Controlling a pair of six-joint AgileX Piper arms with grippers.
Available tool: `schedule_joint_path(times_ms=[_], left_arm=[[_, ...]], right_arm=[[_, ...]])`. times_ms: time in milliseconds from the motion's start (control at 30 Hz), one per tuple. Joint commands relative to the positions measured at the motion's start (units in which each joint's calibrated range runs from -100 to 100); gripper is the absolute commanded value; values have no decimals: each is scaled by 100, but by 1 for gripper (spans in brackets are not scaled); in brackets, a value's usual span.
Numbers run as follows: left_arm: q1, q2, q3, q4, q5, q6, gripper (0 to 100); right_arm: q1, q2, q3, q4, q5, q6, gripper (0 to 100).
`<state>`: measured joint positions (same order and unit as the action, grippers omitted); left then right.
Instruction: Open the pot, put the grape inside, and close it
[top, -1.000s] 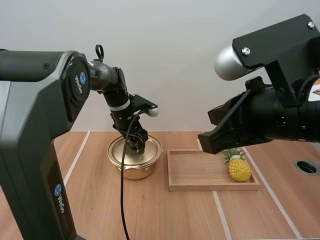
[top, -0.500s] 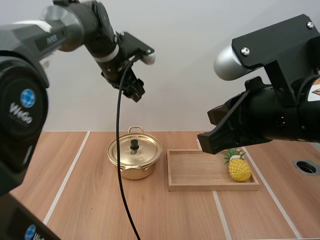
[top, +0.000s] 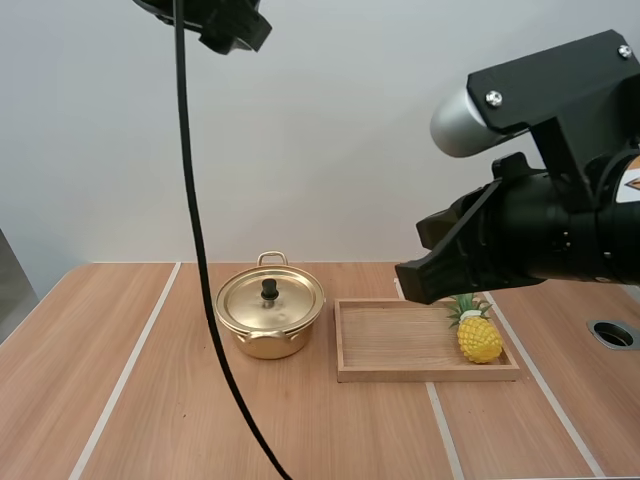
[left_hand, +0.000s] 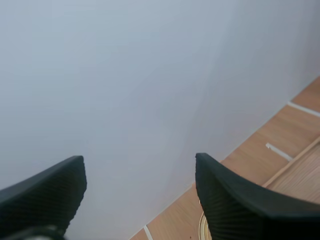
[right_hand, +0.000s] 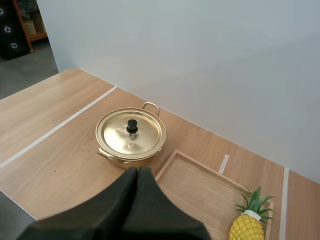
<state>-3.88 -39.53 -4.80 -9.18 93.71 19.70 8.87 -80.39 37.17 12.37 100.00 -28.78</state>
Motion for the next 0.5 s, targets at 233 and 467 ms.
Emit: schedule_joint_path(times_ms=[233,467], left_arm=[[4,-1240,38,-30,472,-604,8],[4,-2488,1312,-25,-6,-935,0]], right_arm=[[-31,-337,6,-670,0,764,0],[-33,-1249,6,-1018,0,1198,0]])
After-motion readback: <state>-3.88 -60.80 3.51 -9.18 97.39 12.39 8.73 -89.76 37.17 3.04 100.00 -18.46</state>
